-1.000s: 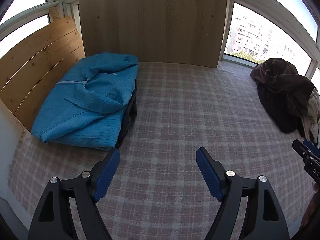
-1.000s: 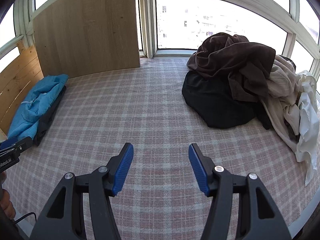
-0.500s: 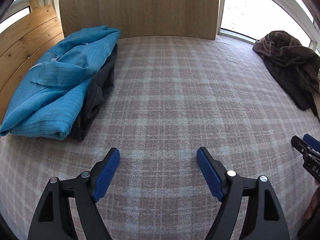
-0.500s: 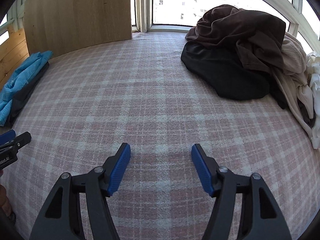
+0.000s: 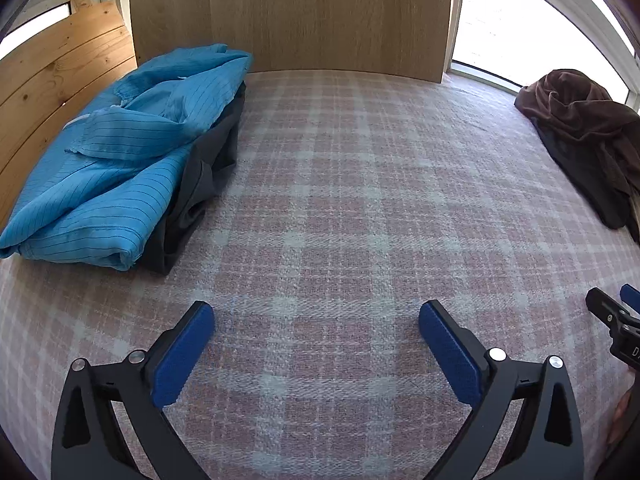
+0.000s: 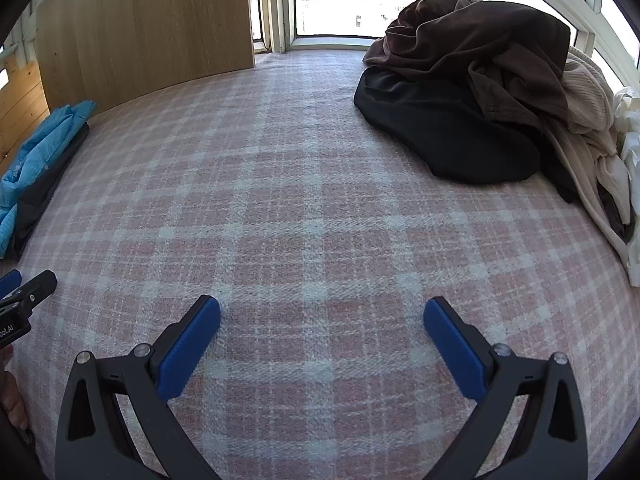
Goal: Fold clothes
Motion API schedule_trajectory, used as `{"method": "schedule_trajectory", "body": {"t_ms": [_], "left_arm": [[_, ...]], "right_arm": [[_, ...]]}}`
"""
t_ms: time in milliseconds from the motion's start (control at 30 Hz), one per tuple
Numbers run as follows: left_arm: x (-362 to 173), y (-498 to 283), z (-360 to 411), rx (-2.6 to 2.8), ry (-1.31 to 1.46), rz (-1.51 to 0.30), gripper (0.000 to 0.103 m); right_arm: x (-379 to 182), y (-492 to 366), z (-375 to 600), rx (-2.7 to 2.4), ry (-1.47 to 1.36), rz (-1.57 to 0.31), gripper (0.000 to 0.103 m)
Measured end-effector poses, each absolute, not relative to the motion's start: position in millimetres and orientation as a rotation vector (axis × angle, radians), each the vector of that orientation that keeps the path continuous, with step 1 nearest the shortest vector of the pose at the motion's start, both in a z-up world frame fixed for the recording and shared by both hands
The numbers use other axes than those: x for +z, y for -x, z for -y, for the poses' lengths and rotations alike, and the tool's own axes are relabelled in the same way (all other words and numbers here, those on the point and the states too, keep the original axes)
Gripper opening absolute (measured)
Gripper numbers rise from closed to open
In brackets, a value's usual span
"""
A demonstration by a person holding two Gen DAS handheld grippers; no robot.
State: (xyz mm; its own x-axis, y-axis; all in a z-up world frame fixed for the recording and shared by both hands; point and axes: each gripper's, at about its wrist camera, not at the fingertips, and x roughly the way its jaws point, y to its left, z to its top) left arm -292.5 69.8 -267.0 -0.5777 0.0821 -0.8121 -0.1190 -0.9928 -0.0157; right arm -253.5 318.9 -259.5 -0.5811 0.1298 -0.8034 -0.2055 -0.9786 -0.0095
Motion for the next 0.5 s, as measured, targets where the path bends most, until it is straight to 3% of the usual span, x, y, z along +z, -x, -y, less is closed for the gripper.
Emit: {"method": "schedule_trajectory", "body": {"t_ms": [500], "left_arm": [[-268.0, 296.6, -74.4, 2.698, 1.386, -0.066, 0.103]], "right_arm": [[-260.3, 257.9, -319.3, 2.628, 1.328, -0.132, 0.103]]}}
